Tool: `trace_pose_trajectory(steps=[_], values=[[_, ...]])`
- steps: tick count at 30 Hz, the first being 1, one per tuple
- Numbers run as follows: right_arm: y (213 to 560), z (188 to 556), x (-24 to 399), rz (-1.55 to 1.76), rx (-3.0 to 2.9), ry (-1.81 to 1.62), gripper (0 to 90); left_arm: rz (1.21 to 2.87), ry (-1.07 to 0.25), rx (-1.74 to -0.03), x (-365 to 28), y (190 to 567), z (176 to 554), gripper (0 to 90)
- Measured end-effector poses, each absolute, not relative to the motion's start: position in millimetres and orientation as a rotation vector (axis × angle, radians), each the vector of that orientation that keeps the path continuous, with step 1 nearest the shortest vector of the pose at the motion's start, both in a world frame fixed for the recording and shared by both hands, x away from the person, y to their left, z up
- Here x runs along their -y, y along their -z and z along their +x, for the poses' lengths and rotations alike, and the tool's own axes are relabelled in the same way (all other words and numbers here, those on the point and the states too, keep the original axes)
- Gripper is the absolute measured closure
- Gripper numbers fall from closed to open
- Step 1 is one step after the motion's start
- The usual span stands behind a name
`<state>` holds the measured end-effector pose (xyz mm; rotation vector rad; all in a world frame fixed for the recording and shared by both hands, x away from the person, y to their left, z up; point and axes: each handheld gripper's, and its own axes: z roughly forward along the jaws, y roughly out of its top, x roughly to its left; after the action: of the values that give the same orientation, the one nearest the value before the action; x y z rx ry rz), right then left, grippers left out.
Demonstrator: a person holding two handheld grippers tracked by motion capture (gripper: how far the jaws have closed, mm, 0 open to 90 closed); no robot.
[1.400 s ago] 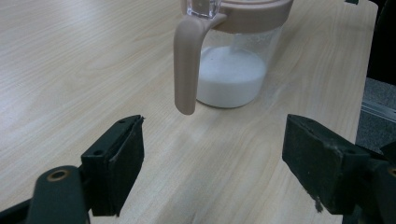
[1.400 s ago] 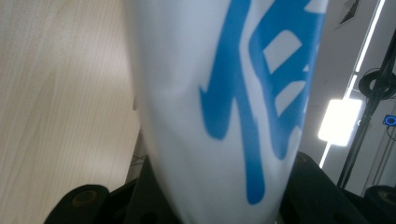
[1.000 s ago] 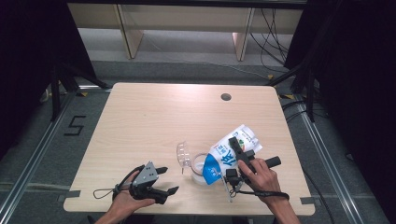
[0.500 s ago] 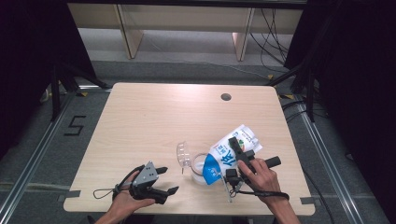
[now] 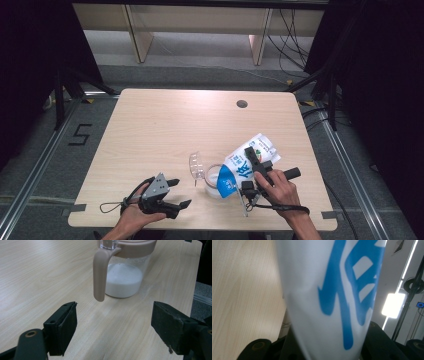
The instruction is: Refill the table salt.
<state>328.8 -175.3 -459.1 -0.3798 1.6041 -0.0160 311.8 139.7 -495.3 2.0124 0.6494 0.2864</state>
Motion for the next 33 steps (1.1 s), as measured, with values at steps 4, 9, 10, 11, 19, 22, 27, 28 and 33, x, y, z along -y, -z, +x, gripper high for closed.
trace_pose_trajectory(steps=[4, 9, 10, 11, 19, 22, 27, 28, 33], values=[[460.2, 329.2, 174.9, -0.381, -1.602, 0.009, 71.1, 2.010, -0.285, -0.649, -139.5, 495.3, 311.7, 20.6], [459.0, 328.9, 174.5, -0.391, -1.595, 0.023, 71.3, 2.011, -0.286, -0.651, -139.6, 495.3, 311.8, 20.6], [458.4, 329.1, 173.9, -0.404, -1.589, 0.027, 71.3, 2.004, -0.281, -0.654, -139.1, 495.5, 311.6, 20.6], [456.6, 329.5, 172.8, -0.435, -1.580, 0.041, 71.5, 2.009, -0.285, -0.652, -139.5, 495.4, 311.8, 20.6], [457.3, 329.1, 173.4, -0.416, -1.586, 0.032, 71.8, 2.006, -0.284, -0.649, -139.2, 495.7, 311.9, 20.6], [457.5, 329.1, 173.4, -0.415, -1.586, 0.034, 71.9, 2.019, -0.294, -0.640, -139.9, 495.5, 312.4, 20.6], [459.2, 328.9, 173.8, -0.397, -1.591, 0.024, 72.1, 2.008, -0.287, -0.644, -139.3, 495.7, 312.2, 20.6], [459.2, 328.8, 174.1, -0.392, -1.592, 0.022, 72.2, 2.009, -0.288, -0.643, -139.3, 495.7, 312.2, 20.6], [457.1, 329.2, 173.3, -0.420, -1.584, 0.038, 72.4, 2.007, -0.286, -0.647, -139.3, 495.7, 312.0, 20.6]])
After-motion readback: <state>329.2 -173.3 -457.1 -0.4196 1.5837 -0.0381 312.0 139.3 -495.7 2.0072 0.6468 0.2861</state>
